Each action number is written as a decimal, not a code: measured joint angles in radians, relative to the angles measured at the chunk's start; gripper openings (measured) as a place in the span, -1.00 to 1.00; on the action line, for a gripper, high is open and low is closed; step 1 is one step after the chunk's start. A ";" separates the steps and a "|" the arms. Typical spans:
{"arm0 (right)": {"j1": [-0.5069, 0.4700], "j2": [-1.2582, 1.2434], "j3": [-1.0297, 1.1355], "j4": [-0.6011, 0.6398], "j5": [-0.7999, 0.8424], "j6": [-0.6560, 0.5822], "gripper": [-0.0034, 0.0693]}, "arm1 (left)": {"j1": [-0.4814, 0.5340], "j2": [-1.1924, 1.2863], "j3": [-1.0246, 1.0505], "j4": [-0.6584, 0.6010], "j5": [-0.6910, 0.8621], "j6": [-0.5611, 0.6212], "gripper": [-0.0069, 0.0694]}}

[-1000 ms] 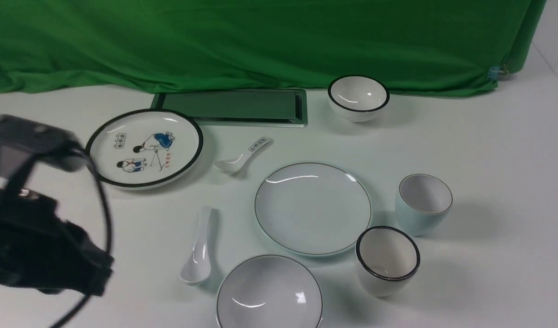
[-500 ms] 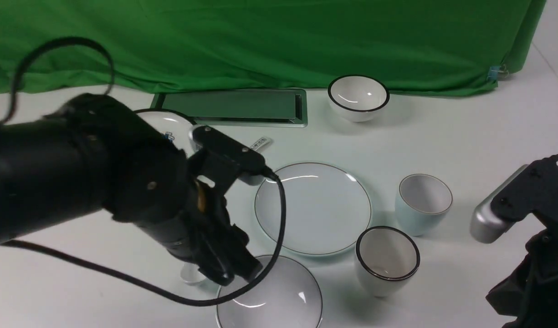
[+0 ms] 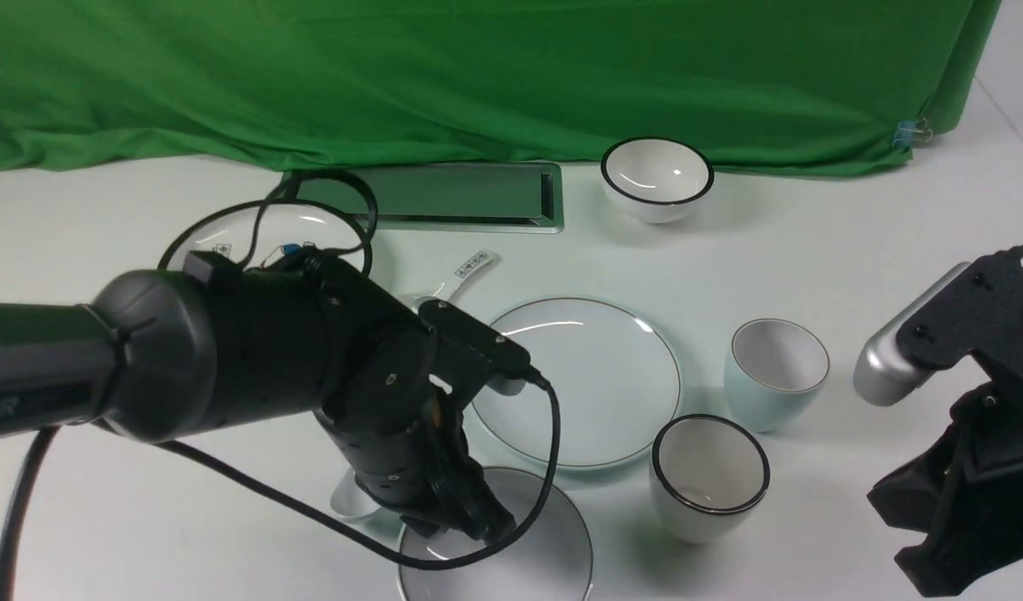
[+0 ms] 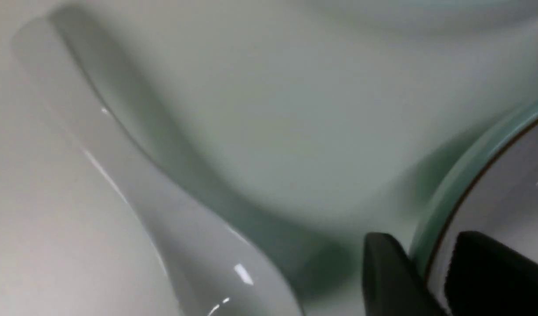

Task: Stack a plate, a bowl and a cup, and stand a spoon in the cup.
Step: Use the left arm to grab a blue rice bowl, then use the left arm to put the blue rice bowl into the blue large plate in the middle, then use the right arm to grab a blue teacup, then use the right arm to put the blue teacup into the blue rice bowl in the middle, then use the left arm to grab a blue soup spoon

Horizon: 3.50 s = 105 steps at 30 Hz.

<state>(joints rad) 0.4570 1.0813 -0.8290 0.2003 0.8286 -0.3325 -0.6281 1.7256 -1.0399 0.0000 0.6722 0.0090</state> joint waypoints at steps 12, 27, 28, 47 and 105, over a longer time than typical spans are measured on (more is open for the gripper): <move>0.000 0.002 -0.066 -0.065 0.028 -0.002 -0.80 | 0.147 -0.067 -0.200 -0.213 0.160 0.202 -0.84; -0.037 0.089 -0.183 -0.157 -0.029 0.073 -0.82 | 0.226 0.319 -0.616 -0.375 0.191 0.273 -0.84; -0.072 0.131 -0.190 -0.163 -0.021 0.086 -0.85 | 0.227 0.359 -0.642 -0.370 0.195 0.259 -0.84; -0.179 0.636 -0.448 -0.154 -0.077 0.179 0.58 | 0.228 0.319 -0.679 -0.212 0.229 0.162 -0.03; 0.030 0.953 -1.189 -0.020 0.369 0.021 0.22 | 0.328 0.135 -0.075 -0.264 -0.103 0.117 0.10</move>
<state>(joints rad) 0.4868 2.0346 -2.0179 0.1807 1.1981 -0.3117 -0.3003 1.8608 -1.1147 -0.2639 0.5692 0.1257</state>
